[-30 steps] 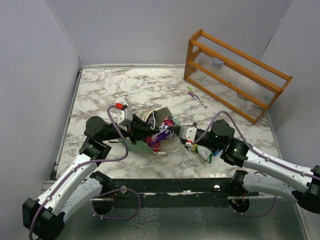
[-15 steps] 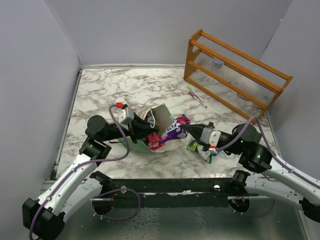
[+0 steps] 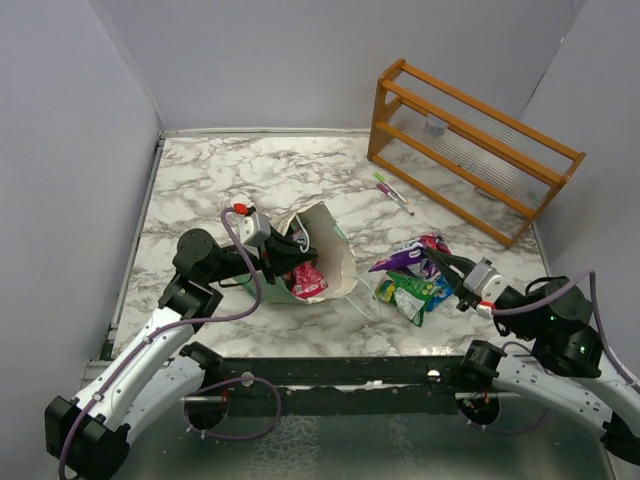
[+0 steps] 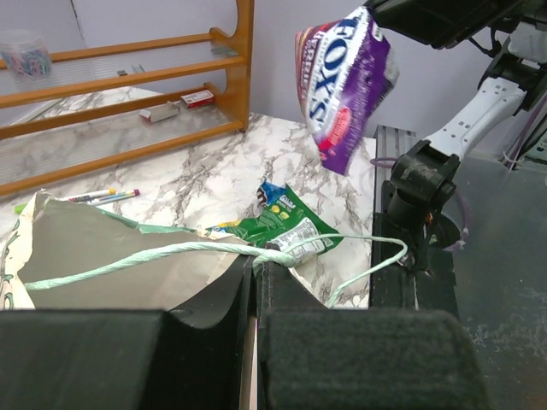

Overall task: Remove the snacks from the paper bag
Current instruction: Take out the snack from the paper bag, then place the snack at the center of the board, then take out the snack from the paper bag, then place the snack at the center of the board, then take out the snack from the paper bag.

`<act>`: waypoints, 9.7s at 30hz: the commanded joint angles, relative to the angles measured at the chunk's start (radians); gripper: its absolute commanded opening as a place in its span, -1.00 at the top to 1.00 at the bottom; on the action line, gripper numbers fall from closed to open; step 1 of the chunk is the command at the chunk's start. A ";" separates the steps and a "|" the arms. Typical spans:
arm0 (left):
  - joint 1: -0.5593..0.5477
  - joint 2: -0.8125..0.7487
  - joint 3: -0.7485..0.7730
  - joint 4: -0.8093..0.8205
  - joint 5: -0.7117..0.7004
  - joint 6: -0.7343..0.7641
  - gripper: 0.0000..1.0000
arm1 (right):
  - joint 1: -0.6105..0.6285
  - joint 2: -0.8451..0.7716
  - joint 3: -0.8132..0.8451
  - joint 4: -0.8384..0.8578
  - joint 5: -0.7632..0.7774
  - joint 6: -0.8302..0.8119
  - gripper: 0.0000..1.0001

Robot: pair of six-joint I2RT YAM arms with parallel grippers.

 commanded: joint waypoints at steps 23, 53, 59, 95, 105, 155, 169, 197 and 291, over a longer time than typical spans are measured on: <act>0.007 -0.035 0.038 -0.014 -0.015 0.020 1.00 | 0.002 0.233 -0.494 0.658 0.787 0.083 0.97; 0.007 -0.012 0.027 -0.001 -0.008 0.011 1.00 | 0.002 0.353 -0.607 0.668 0.607 0.447 0.70; 0.007 0.001 0.033 -0.018 -0.007 0.023 1.00 | 0.002 0.212 -0.553 0.555 0.574 0.407 0.18; 0.008 -0.048 -0.032 0.183 0.080 -0.076 1.00 | 0.002 0.753 -0.026 0.451 -0.373 -0.384 -0.35; 0.011 -0.098 -0.021 0.140 0.044 -0.031 1.00 | 0.002 0.944 0.059 0.497 -0.275 -0.527 -0.28; 0.020 -0.122 -0.007 0.037 -0.083 0.029 1.00 | 0.003 0.965 0.067 0.500 -0.335 -0.431 0.97; 0.026 -0.105 -0.009 0.035 -0.081 0.025 1.00 | 0.002 0.781 0.021 0.643 -0.310 -0.314 0.97; 0.056 -0.104 -0.007 0.026 -0.096 0.029 1.00 | 0.002 0.269 0.180 0.228 -0.023 -0.256 0.97; 0.061 0.090 0.376 -0.175 -0.381 0.488 1.00 | -0.388 0.282 -0.251 0.202 -0.198 0.354 0.00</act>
